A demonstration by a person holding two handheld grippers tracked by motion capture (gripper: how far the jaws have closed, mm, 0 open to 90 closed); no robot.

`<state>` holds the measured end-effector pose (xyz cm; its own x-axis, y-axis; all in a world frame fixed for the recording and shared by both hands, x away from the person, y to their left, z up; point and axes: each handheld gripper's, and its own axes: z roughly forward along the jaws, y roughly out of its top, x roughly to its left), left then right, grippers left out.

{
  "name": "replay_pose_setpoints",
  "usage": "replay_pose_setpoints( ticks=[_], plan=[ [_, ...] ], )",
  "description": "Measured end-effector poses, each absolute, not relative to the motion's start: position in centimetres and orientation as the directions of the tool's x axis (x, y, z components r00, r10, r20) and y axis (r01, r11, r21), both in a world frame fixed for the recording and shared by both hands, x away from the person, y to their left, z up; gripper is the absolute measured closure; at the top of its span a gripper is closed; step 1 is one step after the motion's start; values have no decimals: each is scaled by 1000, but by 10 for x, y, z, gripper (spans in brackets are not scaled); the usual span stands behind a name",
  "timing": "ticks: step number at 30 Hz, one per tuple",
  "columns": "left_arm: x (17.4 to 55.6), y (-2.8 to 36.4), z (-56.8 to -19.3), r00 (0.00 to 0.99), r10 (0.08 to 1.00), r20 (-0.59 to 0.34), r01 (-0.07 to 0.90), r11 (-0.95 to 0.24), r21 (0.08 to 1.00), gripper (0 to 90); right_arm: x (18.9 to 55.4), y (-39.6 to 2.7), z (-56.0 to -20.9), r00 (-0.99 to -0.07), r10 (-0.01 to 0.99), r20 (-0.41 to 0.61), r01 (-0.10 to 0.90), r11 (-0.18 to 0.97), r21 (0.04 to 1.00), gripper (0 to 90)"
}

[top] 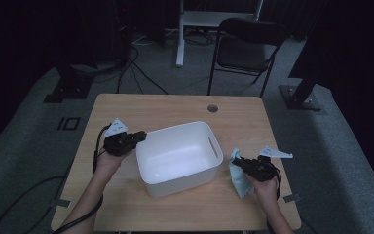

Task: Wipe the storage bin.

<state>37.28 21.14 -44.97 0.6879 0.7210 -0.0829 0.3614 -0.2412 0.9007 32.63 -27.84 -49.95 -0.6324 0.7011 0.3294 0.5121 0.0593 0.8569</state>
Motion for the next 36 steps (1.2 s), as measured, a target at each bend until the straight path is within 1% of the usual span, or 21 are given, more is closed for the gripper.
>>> replay_pose_setpoints(
  ticks=[1,2,3,6,8,11,13,19,20,22,28,32,36],
  plan=[
    [374,212,-450,691,716,-96,363,-229,903,815,326,-278,-499,-633,700,330,512,60,857,829],
    [375,212,-450,690,718,-89,358,-232,905,798,326,-278,-499,-634,700,327,511,62,857,829],
    [376,212,-449,689,720,-82,356,-238,904,764,326,-277,-499,-635,700,326,510,63,858,829],
    [379,210,-449,701,710,-73,348,-251,903,762,326,-279,-499,-634,700,329,511,59,858,829],
    [383,209,-449,710,699,-85,354,-250,901,761,326,-279,-500,-633,701,330,512,59,857,829],
    [388,208,-452,733,671,-110,372,-260,891,732,326,-280,-500,-633,700,331,512,59,857,829],
    [390,207,-454,733,672,-104,376,-273,886,727,325,-280,-500,-633,700,330,511,59,857,829],
    [389,207,-455,729,675,-108,372,-260,891,729,326,-280,-500,-632,701,330,513,59,857,829],
    [389,206,-455,731,673,-109,373,-261,890,732,326,-280,-500,-632,700,331,513,59,856,828],
    [389,206,-455,736,668,-114,374,-260,890,773,326,-280,-500,-634,700,329,511,61,857,829],
    [383,206,-456,731,675,-101,364,-260,895,808,326,-279,-500,-633,700,330,513,60,856,829],
    [375,205,-455,709,699,-90,367,-257,894,838,326,-279,-500,-634,699,331,514,60,856,829],
    [365,203,-455,653,753,-85,385,-234,893,844,326,-279,-500,-633,699,331,514,61,856,829]
  ],
)
